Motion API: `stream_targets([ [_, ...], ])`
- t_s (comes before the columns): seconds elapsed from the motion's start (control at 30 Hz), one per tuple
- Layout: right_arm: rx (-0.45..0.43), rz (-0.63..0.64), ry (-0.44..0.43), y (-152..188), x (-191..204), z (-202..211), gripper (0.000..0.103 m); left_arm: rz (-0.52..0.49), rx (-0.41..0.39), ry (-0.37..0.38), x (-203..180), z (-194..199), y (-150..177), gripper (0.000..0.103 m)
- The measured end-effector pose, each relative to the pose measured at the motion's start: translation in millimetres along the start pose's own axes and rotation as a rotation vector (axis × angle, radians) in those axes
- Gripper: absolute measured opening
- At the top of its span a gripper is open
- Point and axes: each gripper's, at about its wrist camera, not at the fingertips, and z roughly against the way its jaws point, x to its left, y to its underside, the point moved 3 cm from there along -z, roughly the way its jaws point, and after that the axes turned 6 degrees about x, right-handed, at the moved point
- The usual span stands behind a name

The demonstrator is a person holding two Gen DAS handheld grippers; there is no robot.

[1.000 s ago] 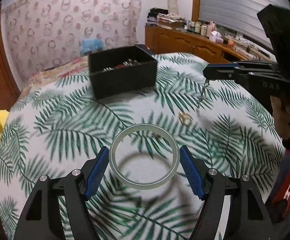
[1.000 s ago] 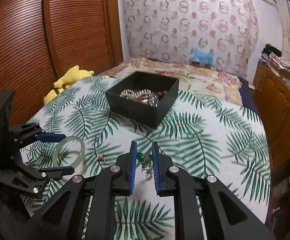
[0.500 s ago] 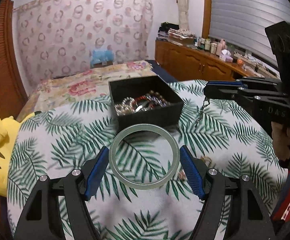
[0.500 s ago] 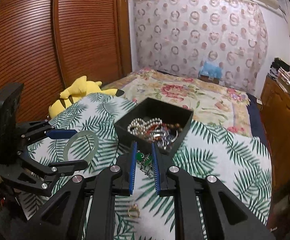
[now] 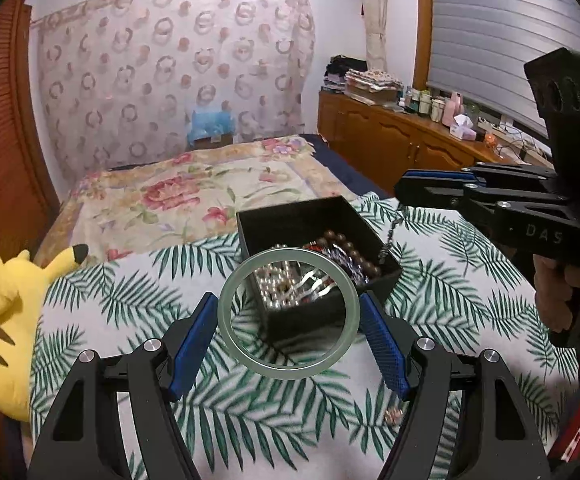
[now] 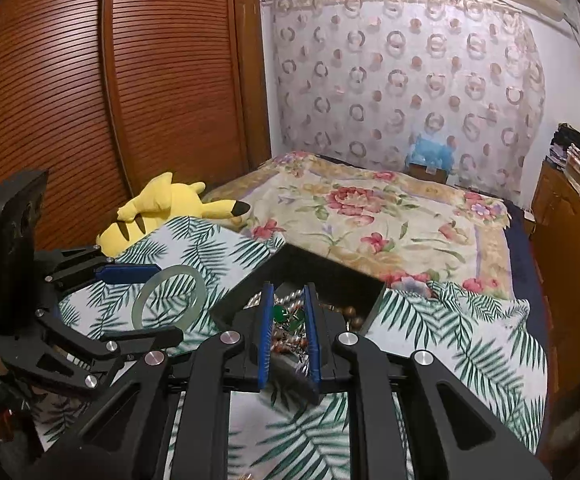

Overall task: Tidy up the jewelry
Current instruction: 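Lower bangle and ring into the black box and open both tools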

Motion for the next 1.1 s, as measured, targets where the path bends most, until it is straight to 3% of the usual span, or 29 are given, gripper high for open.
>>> stream_targets([
  [0.57, 0.076, -0.076, -0.039, -26, -39, -65, 0.018, -0.002, 0.035, 0.002, 13, -34, -33, 0.069],
  [0.63, 0.089, -0.075, -0.037, -27, -41, -70, 0.027, -0.003, 0.037, 0.007, 14, -36, -37, 0.069],
  [0.7, 0.085, -0.073, -0.032, -28, -42, -71, 0.032, -0.006, 0.037, 0.011, 14, -39, -41, 0.069],
  [1.1, 0.094, -0.126, 0.015, -6, -64, -58, 0.032, -0.041, 0.110, 0.031, 4, -83, -55, 0.069],
])
